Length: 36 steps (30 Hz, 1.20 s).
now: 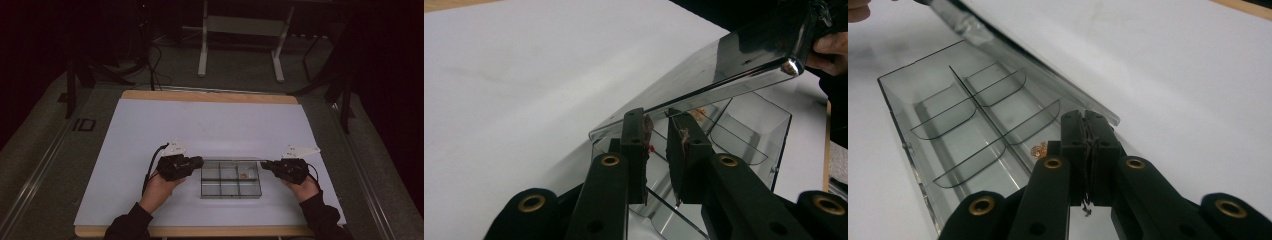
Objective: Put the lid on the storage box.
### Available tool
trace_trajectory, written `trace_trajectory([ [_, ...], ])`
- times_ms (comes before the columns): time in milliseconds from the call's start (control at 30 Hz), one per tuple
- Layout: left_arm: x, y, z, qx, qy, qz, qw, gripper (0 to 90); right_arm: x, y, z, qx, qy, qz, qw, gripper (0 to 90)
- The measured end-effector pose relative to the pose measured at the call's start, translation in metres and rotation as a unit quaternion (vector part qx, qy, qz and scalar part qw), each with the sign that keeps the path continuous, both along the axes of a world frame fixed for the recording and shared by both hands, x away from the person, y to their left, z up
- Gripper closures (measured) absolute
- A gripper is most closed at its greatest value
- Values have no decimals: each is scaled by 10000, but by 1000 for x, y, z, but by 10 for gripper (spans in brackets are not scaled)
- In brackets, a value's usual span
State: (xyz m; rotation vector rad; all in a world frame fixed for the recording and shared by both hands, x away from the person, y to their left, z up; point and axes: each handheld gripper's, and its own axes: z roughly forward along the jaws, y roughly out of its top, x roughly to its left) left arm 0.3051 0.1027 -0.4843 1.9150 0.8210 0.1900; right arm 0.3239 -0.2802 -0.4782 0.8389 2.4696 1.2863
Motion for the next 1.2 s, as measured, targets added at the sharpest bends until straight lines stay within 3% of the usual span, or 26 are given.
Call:
trace_trajectory([
  [867,-13,0,-13,161,153,-128,9997,785,-5,-4,-14,109,206,12,9997,846],
  [1067,-13,0,-18,277,213,-42,9994,629,-5,-5,-17,91,253,5,9996,791],
  [1200,-11,2,-23,291,283,27,9992,594,-5,-7,-21,116,301,-28,9995,776],
])
